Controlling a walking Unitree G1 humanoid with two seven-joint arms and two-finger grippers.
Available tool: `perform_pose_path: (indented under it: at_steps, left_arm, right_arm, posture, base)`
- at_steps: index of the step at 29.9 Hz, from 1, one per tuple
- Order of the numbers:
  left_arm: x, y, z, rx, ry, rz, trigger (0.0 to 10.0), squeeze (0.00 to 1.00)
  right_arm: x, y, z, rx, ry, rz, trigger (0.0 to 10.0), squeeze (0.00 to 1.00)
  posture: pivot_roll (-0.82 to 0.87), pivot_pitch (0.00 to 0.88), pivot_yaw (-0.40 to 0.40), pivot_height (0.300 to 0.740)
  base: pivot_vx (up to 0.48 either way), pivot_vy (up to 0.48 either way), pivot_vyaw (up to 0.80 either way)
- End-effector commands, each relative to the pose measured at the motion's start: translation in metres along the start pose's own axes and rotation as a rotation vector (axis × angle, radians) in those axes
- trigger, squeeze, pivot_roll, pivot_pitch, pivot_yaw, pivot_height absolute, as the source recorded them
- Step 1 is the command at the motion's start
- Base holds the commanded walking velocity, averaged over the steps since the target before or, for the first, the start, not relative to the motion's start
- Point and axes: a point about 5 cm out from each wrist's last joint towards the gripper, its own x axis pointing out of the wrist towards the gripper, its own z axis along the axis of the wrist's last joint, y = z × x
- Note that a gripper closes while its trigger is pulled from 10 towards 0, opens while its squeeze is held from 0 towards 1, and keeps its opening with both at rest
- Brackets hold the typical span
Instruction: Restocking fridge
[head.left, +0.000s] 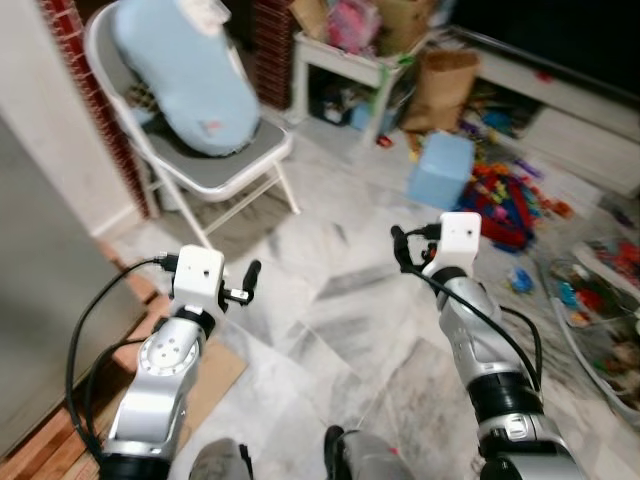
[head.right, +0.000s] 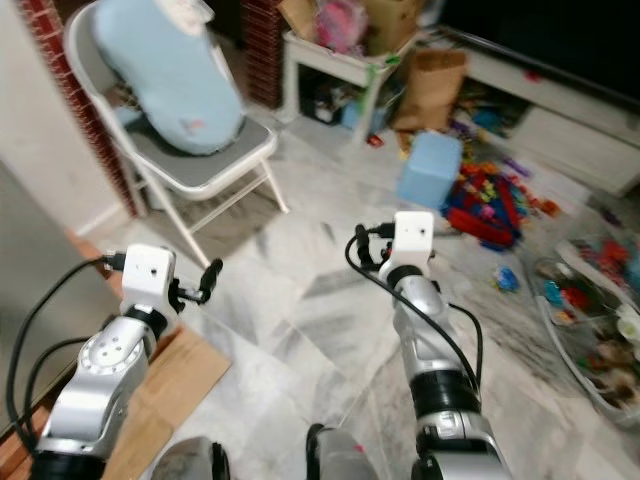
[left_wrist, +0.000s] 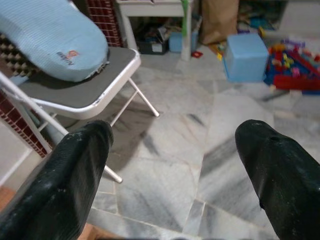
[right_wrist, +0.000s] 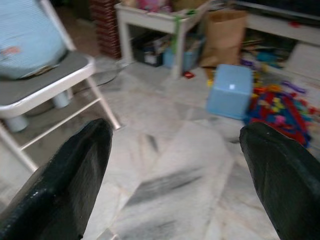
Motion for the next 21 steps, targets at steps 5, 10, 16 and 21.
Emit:
perform_pose_path:
  at_steps: [5, 10, 16, 21]
  left_arm:
    - [-0.015, 0.016, -0.005, 0.035, 0.013, 0.037, 10.0, 0.0]
    - [-0.019, 0.007, -0.008, -0.032, 0.002, 0.019, 10.0, 0.0]
    - [-0.017, -0.013, -0.007, -0.083, -0.011, -0.05, 10.0, 0.0]
    - [-0.018, -0.016, -0.009, -0.093, -0.006, -0.061, 10.0, 0.0]
  right_arm:
    - [-0.026, -0.023, 0.006, -0.021, -0.022, -0.089, 10.0, 0.0]
    - [-0.054, -0.028, -0.008, -0.044, 0.035, -0.097, 10.0, 0.0]
    - [-0.057, -0.02, -0.003, -0.029, 0.019, -0.059, 10.0, 0.0]
    - [-0.06, -0.02, 0.004, -0.063, -0.018, -0.056, 10.0, 0.0]
  posture:
    - [0.05, 0.125, -0.031, 0.74]
    - [0.02, 0.131, -0.036, 0.74]
    - [0.01, 0.105, -0.037, 0.74]
    - [0.0, 0.084, -0.043, 0.74]
  base:
    - [0.0, 0.0, -0.8]
    - [0.0, 0.0, -0.8]
    - [-0.089, 0.0, -0.62]
    - [-0.28, 0.0, 0.0]
